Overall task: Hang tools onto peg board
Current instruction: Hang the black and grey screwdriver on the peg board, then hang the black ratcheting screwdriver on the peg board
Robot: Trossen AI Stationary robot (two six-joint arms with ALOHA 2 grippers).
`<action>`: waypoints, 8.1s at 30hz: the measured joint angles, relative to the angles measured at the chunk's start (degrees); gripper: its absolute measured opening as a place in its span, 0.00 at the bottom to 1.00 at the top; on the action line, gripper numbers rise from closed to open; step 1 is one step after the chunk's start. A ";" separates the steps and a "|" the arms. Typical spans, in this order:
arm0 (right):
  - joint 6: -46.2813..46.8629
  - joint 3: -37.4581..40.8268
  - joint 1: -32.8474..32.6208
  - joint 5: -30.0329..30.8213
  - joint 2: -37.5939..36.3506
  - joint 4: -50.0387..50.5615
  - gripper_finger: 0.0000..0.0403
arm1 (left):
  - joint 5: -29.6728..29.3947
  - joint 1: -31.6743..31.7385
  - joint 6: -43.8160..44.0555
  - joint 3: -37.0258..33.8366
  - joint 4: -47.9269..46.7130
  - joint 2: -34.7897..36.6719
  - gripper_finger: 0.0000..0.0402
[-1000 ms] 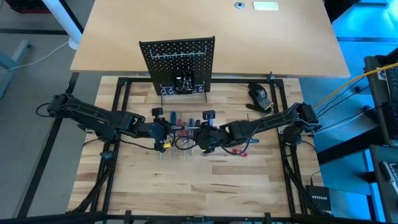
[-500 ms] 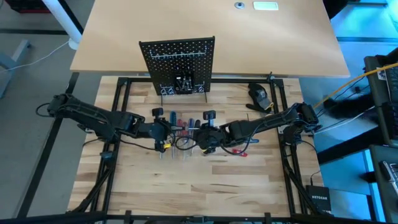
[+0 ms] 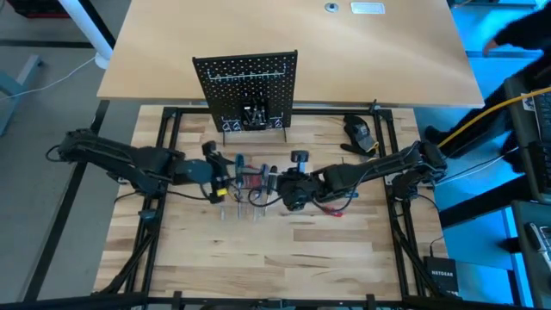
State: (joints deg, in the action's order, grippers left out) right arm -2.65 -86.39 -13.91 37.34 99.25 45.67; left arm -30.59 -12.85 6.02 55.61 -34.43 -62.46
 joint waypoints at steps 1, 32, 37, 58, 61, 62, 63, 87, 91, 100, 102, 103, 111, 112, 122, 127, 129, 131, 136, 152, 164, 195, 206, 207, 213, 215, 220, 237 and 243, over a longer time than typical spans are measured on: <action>1.13 0.00 0.00 1.02 -0.72 1.28 0.04 | -0.02 -0.21 0.44 0.01 -0.35 1.62 0.52; -2.10 41.46 20.32 -10.90 -12.28 -110.70 0.04 | -13.53 -3.91 -0.12 -4.56 4.90 16.20 0.52; 2.91 36.09 25.89 -17.74 -4.71 -115.22 0.04 | -13.53 -3.91 -0.04 -4.58 4.77 16.20 0.52; 7.37 26.53 33.09 -15.06 6.26 -116.54 0.04 | -13.51 -4.10 1.42 -4.58 3.40 16.19 0.52; 7.21 26.53 33.04 -13.81 6.89 -116.32 0.04 | -13.51 -4.10 1.14 -4.58 3.40 16.20 0.52; 7.21 26.53 33.05 -13.77 7.00 -116.31 0.04 | -13.51 -4.10 1.12 -4.58 3.40 16.20 0.52; 7.16 26.53 33.05 -13.33 7.18 -116.35 0.04 | -13.51 -4.09 1.11 -4.58 3.40 16.20 0.52; 0.98 26.60 32.69 -11.00 8.41 -113.22 0.33 | -13.24 -4.00 2.26 -4.58 3.37 16.17 0.52; -1.50 26.60 31.98 -6.27 8.41 -113.54 0.38 | -12.89 -4.00 2.56 -4.61 3.34 16.17 0.52; -11.77 26.60 28.34 2.36 8.37 -113.78 0.39 | -12.87 -4.00 2.73 -4.61 3.31 16.17 0.52; -13.36 26.60 27.44 3.75 8.37 -113.70 0.39 | -12.87 -4.00 2.81 -4.61 3.31 16.17 0.52; -14.15 26.59 26.97 4.43 8.37 -113.70 0.39 | -12.87 -4.00 2.85 -4.61 3.31 16.17 0.52; -21.86 26.58 22.44 10.66 6.71 -113.96 0.39 | -12.87 -4.00 2.97 -4.61 3.31 16.17 0.52; -23.16 26.58 21.80 11.39 6.24 -113.94 0.39 | -12.87 -4.00 2.97 -4.61 3.29 16.17 0.52; -29.25 26.56 11.73 13.64 -1.67 -110.09 0.39 | -11.31 -4.00 4.07 -4.61 1.55 16.17 0.52; -30.57 26.51 5.84 14.62 -6.85 -99.59 0.39 | -11.32 -4.02 4.07 -4.61 1.59 16.17 0.52; -29.98 26.51 3.85 15.64 -8.82 -93.76 0.39 | -11.32 -4.02 4.11 -4.61 1.67 16.17 0.52; -29.72 26.51 1.87 17.42 -10.23 -88.65 0.39 | -11.32 -4.02 4.23 -4.61 1.63 16.17 0.52; -27.22 26.51 -2.45 20.63 -11.38 -78.27 0.40 | -11.32 -4.02 4.61 -4.61 1.63 16.17 0.52; 9.77 26.56 -4.13 -11.16 -8.40 -45.20 0.66 | -9.86 -4.02 4.72 -4.61 1.61 15.93 0.52; 9.94 26.56 -4.09 -13.64 -4.46 -43.33 0.60 | -5.78 -4.49 9.30 -5.54 -1.29 11.28 0.52; 15.71 32.94 0.11 -14.27 2.36 -52.08 0.60 | 5.00 -2.00 5.42 -26.66 37.88 -8.22 0.52; 15.71 32.87 2.34 -16.08 6.16 -62.49 0.60 | 9.25 1.62 5.40 -26.64 45.62 -17.10 0.52; 15.69 32.78 2.55 -16.57 6.92 -62.76 0.60 | 9.25 1.85 5.30 -26.64 45.50 -17.45 0.52; 12.49 30.26 3.95 -17.88 11.74 -62.58 0.60 | 9.27 3.22 3.71 -26.64 45.76 -18.45 0.52; 11.18 29.40 4.25 -17.25 13.26 -62.56 0.60 | 9.25 3.50 3.78 -26.62 45.72 -18.45 0.52; 8.58 27.68 4.28 -15.70 15.93 -62.27 0.60 | 9.22 3.55 3.69 -26.62 45.75 -18.45 0.52; 2.23 25.85 4.50 -13.78 14.58 -50.16 0.60 | 9.22 3.48 3.97 -26.60 44.96 -18.45 0.52; 3.78 26.18 4.50 -14.00 10.51 -46.61 0.60 | 9.22 3.48 4.00 -26.57 43.52 -18.47 0.52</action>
State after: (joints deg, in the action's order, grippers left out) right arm 1.14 -60.21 -9.41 23.33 109.76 -0.94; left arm -21.37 -9.37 10.02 29.04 9.09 -80.93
